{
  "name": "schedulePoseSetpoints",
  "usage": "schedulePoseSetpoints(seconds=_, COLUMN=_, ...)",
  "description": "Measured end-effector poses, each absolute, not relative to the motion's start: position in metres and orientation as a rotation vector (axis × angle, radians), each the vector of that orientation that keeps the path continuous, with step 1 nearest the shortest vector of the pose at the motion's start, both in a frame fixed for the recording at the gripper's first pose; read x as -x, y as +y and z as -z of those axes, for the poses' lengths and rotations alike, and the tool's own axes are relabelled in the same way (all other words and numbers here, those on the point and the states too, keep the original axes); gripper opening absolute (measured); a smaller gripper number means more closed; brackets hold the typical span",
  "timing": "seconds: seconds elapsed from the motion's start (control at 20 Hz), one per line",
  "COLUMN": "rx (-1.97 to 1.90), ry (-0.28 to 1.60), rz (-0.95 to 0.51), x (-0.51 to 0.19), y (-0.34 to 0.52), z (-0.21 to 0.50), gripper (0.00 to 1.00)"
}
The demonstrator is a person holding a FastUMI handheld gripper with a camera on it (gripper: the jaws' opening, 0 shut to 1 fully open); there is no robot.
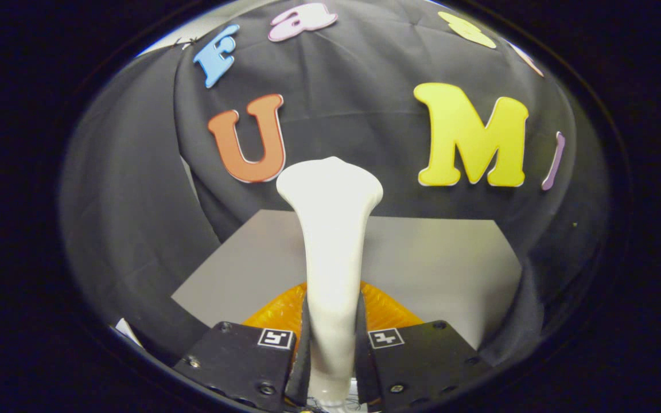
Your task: Iron the clothes twice with a garment steamer, once on the left side and once on the right side.
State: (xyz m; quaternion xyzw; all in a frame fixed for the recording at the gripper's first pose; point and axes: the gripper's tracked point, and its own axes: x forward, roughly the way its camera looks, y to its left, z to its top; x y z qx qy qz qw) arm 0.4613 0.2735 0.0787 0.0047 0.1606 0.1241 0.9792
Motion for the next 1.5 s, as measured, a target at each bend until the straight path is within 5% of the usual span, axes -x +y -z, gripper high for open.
schedulePoseSetpoints(seconds=0.55, rx=-0.104, ry=0.067, rz=-0.352, x=-0.277, y=0.195, z=-0.155, gripper=0.34)
schedulePoseSetpoints(seconds=0.9, rx=-0.145, ry=-0.036, rz=-0.258, x=-0.171, y=0.098, z=-0.169, gripper=0.34)
schedulePoseSetpoints(seconds=1.5, rx=-0.168, ry=-0.106, rz=-0.024, x=-0.152, y=-0.069, z=-0.202, gripper=0.34)
